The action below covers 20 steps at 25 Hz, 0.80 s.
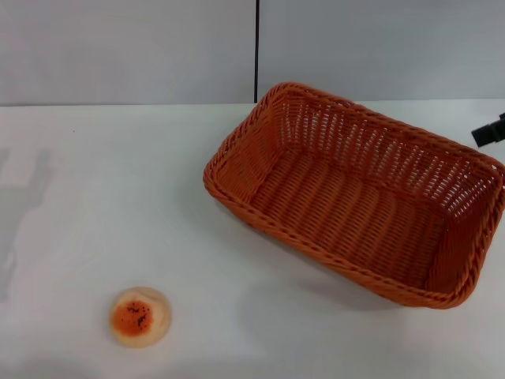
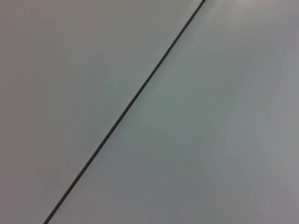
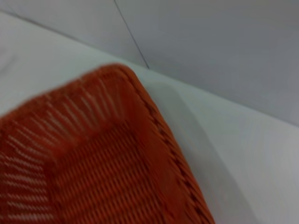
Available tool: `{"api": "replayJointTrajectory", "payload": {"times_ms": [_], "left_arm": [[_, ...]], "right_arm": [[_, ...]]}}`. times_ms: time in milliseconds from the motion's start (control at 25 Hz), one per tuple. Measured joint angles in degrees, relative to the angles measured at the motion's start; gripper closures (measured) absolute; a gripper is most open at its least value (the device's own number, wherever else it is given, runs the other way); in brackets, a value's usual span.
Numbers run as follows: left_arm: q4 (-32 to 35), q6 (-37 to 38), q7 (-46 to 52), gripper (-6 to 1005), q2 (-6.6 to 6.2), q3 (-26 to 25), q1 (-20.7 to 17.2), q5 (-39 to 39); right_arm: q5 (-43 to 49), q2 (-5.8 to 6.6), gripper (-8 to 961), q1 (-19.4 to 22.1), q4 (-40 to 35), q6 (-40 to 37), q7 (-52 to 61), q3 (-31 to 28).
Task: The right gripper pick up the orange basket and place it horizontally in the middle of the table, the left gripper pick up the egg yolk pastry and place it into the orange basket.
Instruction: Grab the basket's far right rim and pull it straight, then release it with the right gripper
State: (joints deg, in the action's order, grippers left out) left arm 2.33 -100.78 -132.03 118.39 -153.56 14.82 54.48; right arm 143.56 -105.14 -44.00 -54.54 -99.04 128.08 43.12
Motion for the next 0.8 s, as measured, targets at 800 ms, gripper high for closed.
{"api": "replayJointTrajectory", "payload": {"times_ms": [800], "left_arm": [[0.19,1.92,0.40,182,0.07,-0.36,0.19,-0.08]], "right_arm": [[11.21,-3.78,189,-2.25,5.31,4.47,0.55,3.86]]}}
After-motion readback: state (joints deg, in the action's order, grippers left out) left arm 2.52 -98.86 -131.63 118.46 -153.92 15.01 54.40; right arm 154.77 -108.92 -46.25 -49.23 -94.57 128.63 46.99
